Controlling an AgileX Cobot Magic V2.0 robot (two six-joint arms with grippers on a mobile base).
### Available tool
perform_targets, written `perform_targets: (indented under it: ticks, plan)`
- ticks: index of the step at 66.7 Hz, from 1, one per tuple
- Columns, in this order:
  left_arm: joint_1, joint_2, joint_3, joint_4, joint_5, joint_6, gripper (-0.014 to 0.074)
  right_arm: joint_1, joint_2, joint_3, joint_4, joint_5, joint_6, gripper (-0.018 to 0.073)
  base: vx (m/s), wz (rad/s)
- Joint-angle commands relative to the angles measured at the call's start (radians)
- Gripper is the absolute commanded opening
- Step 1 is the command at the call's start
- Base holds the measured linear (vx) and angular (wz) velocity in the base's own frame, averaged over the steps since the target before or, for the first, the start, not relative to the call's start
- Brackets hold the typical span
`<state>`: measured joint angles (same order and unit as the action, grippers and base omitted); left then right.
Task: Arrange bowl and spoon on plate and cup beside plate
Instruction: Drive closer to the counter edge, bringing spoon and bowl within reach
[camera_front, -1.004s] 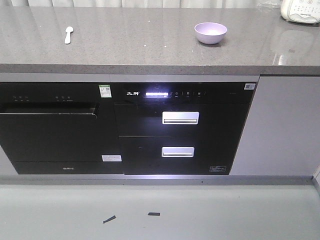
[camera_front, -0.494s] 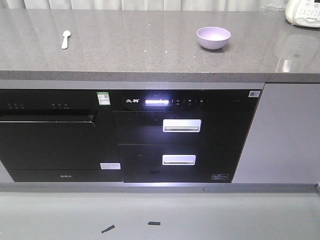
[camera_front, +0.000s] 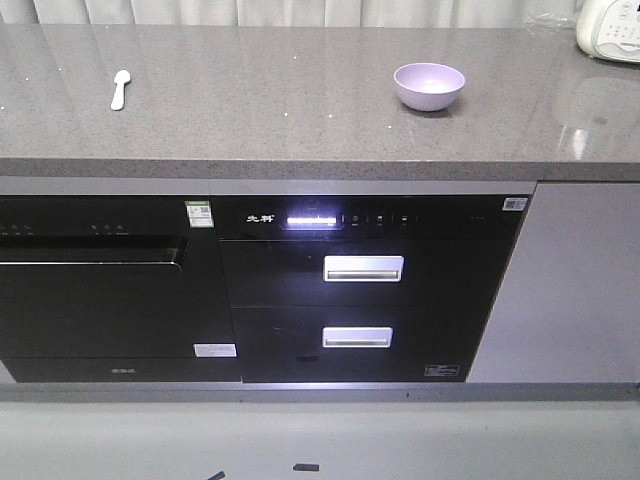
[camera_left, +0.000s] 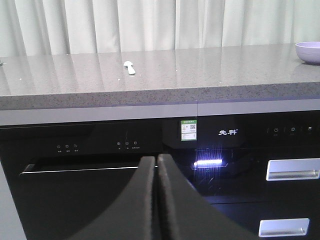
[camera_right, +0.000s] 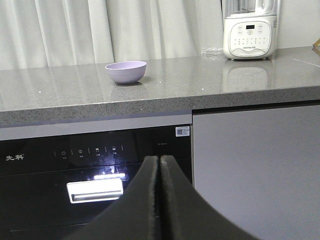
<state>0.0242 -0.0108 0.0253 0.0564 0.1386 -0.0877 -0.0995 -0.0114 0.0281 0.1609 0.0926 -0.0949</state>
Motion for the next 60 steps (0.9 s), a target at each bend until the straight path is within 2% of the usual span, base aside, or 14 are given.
perform_targets:
  ticks: [1, 60]
  plan:
    - [-0.001, -0.004, -0.008, -0.001, -0.074, -0.011, -0.0006, -0.007, -0.011, 0.005, 0.0, -0.07, -0.008, -0.0006, 0.12, -0.01]
    - [-0.001, -0.004, -0.008, -0.001, -0.074, -0.011, -0.0006, -0.007, -0.011, 0.005, 0.0, -0.07, -0.008, -0.0006, 0.11, 0.0]
